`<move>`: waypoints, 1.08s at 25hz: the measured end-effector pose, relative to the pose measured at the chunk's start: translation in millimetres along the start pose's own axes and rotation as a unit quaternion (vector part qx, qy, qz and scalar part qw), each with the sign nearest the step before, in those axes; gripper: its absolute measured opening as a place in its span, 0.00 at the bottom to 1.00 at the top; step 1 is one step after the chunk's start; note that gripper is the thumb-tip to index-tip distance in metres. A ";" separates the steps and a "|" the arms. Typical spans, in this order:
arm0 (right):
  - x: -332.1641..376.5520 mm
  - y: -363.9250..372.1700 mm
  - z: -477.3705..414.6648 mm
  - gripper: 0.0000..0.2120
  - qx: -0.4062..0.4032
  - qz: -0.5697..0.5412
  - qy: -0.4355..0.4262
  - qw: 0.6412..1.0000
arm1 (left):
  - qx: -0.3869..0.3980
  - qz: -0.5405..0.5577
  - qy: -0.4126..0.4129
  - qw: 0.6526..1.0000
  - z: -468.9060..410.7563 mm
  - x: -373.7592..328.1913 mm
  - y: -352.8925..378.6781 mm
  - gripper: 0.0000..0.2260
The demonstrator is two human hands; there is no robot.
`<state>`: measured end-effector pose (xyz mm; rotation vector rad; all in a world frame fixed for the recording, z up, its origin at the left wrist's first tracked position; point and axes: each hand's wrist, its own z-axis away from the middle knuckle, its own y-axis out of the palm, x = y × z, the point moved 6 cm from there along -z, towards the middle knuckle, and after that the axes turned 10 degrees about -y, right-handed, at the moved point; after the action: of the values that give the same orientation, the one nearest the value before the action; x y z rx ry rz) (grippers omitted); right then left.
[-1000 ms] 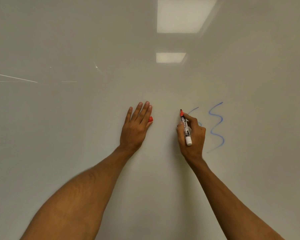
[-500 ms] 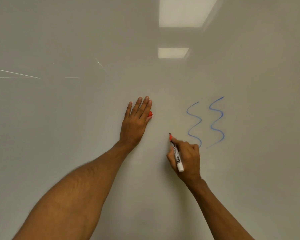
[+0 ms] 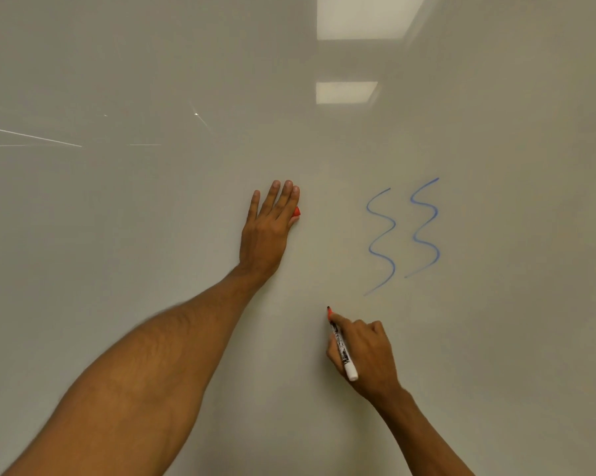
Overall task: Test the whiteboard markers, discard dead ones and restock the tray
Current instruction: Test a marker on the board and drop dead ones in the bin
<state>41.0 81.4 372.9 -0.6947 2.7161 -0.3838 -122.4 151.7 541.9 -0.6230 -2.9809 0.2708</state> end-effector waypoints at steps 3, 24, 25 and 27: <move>11.6 10.1 6.8 0.13 0.031 0.003 -0.030 0.999 | 0.045 0.012 0.005 0.999 1.6 -0.3 -9.1 0.21; 120.2 90.9 80.0 0.15 0.238 -0.236 0.006 0.942 | 0.350 -0.122 -0.026 0.929 325.2 73.4 -62.7 0.21; 125.9 93.3 83.7 0.15 0.251 -0.238 -0.003 0.938 | 0.350 -0.125 -0.027 0.928 331.7 74.6 -65.2 0.20; 136.0 98.3 87.5 0.15 0.263 -0.232 -0.023 0.936 | 0.337 -0.124 -0.026 0.933 339.0 76.3 -69.0 0.17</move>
<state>-82.0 80.7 229.1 -1.1441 2.2160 -1.1331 -259.0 67.7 226.0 -0.1565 -2.6855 1.2207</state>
